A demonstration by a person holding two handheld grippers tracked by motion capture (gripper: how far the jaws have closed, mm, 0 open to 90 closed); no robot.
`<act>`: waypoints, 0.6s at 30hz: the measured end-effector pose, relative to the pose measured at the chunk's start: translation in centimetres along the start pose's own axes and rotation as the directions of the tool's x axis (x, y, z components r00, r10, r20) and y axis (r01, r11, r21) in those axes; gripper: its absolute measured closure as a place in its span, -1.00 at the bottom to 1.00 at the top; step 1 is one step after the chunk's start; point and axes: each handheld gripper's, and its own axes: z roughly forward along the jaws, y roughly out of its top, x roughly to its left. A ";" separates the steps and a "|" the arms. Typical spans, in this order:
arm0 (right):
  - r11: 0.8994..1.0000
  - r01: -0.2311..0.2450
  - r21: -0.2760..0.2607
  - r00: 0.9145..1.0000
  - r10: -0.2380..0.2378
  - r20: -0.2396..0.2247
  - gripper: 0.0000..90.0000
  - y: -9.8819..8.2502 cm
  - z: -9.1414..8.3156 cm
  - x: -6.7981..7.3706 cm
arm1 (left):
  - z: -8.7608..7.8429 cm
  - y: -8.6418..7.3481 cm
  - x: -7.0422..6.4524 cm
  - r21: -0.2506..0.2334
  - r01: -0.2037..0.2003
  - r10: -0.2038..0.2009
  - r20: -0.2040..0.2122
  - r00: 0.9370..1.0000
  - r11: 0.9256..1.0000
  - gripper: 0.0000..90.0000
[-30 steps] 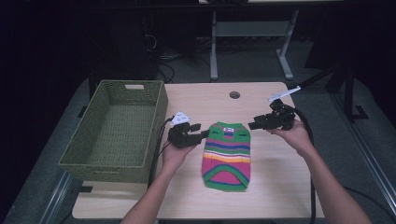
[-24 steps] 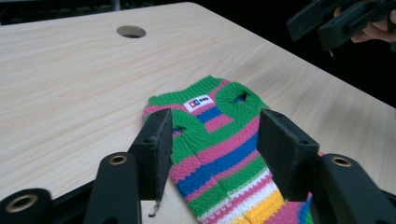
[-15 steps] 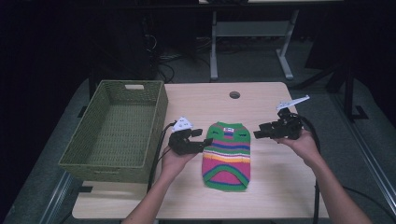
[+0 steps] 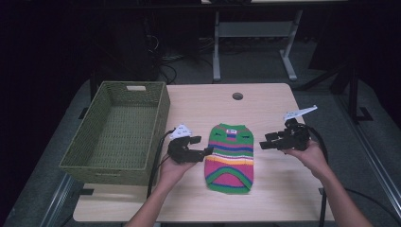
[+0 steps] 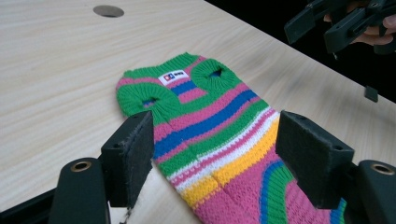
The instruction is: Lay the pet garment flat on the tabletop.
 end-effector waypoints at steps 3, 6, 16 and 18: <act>1.000 0.006 -0.002 1.000 -0.006 -0.004 -0.21 -0.6 -0.2 0.2 | 0.0 -0.5 -0.2 0.008 0.000 0.000 0.000 1.000 1.000 -0.41; 1.000 0.010 -0.002 1.000 -0.010 -0.005 -0.23 -1.1 -0.5 0.4 | 0.0 -1.0 -0.2 0.020 0.005 -0.005 0.004 1.000 1.000 -0.42; 1.000 0.003 -0.015 1.000 -0.004 -0.007 -0.26 -2.8 -1.3 0.8 | -0.4 -1.7 -0.8 0.039 -0.008 0.007 0.012 1.000 0.999 -0.44; 1.000 0.001 -0.015 1.000 -0.001 -0.006 -0.27 -3.1 -1.3 0.9 | -0.5 -1.8 -1.0 0.039 -0.016 0.015 0.015 1.000 0.999 -0.45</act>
